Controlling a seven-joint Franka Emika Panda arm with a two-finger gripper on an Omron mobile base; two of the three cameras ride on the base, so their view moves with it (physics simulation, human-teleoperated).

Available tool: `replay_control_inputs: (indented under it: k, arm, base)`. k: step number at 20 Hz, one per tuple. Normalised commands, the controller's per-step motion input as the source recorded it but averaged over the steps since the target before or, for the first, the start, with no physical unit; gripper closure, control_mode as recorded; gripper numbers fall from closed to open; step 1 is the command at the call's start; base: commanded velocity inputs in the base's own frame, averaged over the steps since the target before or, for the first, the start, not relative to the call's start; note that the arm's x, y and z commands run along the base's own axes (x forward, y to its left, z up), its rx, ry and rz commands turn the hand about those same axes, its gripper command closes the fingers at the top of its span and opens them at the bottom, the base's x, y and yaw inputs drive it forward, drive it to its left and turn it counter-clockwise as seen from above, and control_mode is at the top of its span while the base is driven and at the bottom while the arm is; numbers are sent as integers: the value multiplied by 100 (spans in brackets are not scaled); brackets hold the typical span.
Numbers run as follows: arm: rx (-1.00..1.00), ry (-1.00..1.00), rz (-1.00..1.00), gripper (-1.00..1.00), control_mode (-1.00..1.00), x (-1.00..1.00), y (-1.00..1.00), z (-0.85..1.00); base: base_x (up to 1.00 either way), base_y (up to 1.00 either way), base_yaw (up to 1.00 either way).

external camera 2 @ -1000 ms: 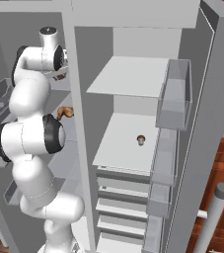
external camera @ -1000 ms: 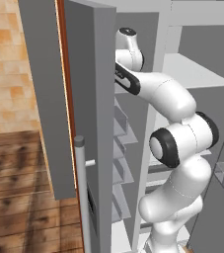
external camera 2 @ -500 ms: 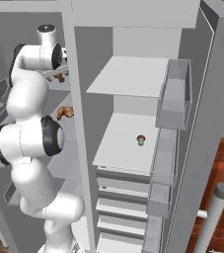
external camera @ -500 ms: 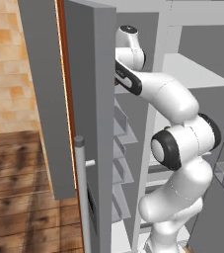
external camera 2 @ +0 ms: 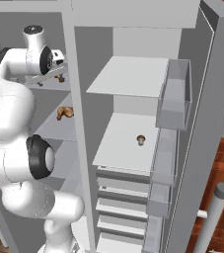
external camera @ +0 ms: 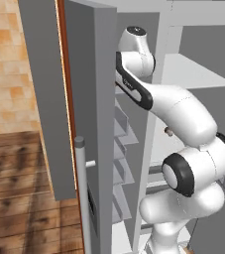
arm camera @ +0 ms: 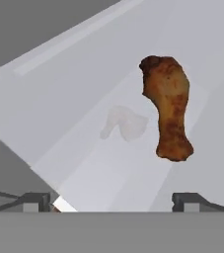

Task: There's a chicken drumstick in the fridge that needs to be moved to the freezer for freezing. Pick up the chicken drumstick from the fridge, place it on any shelf in the freezer, and close the fridge and freezer doors when done.

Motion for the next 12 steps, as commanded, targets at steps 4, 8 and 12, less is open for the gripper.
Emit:
replay_control_inputs:
  k: [4,8,12]
  arm:
    - [0,-2,-1,-100,-100,-100,-23,6]
    - [0,0,-6,-100,-100,-100,-48,22]
    - [0,2,-12,-100,-100,-96,-57,21]
  base:
    - [0,0,0]
    - [0,0,0]
    - [0,0,0]
